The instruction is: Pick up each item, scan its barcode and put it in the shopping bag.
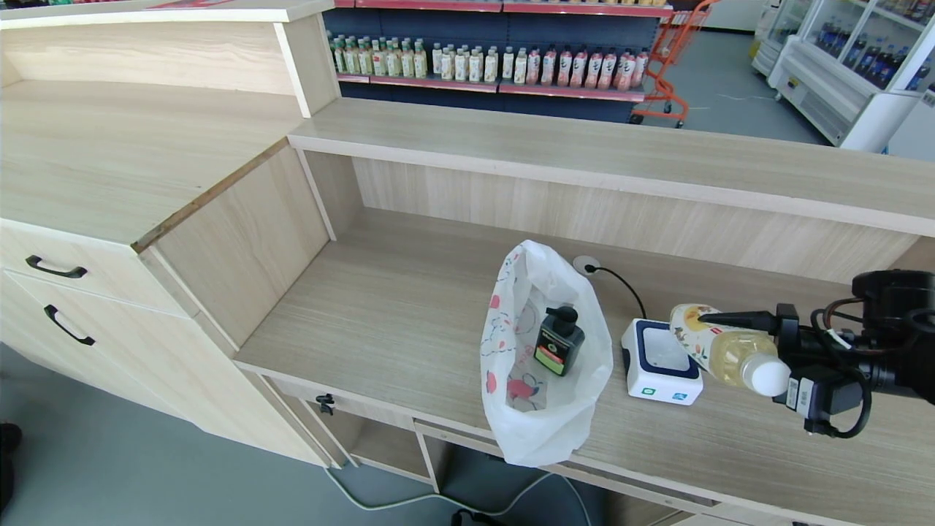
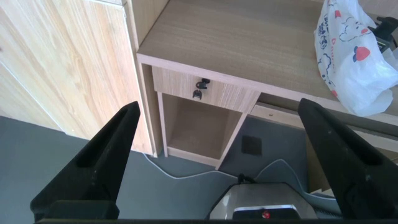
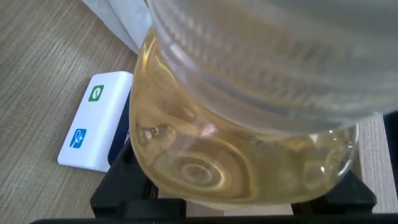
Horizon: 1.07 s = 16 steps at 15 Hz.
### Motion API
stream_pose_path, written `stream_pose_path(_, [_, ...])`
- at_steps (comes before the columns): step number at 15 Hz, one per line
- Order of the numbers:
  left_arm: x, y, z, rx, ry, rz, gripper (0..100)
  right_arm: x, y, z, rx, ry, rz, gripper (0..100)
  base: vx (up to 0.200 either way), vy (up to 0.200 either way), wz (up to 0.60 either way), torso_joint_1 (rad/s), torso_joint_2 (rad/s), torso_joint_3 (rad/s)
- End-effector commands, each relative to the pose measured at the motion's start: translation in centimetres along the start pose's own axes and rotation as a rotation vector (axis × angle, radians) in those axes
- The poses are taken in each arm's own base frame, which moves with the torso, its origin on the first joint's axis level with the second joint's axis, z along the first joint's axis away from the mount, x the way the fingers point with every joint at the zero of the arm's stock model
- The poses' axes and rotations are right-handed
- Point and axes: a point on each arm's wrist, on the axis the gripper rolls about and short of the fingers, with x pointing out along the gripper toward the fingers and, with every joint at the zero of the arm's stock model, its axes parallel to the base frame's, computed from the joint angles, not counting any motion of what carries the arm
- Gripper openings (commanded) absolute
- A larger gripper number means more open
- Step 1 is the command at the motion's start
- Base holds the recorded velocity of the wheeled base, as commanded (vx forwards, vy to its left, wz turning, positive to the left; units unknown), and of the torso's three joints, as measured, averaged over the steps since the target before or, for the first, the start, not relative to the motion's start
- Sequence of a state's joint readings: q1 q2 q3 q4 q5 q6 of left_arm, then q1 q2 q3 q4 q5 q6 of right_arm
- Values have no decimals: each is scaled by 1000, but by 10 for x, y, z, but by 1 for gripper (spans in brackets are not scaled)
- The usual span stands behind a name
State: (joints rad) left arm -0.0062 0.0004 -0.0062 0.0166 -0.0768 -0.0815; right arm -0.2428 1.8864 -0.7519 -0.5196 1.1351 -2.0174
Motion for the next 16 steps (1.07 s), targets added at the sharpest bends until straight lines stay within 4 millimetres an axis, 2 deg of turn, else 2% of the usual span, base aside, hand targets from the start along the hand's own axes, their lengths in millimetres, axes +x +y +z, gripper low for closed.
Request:
stream_pose_path(1, [0, 0, 0, 0, 0, 0, 100, 3, 4, -4, 1, -3, 5, 0, 0, 0, 0, 0, 0, 0])
stream_pose_path(16, [0, 0, 0, 0, 0, 0, 100, 27, 11, -15, -49, -41, -3, 0, 0, 0, 0, 0, 0, 0])
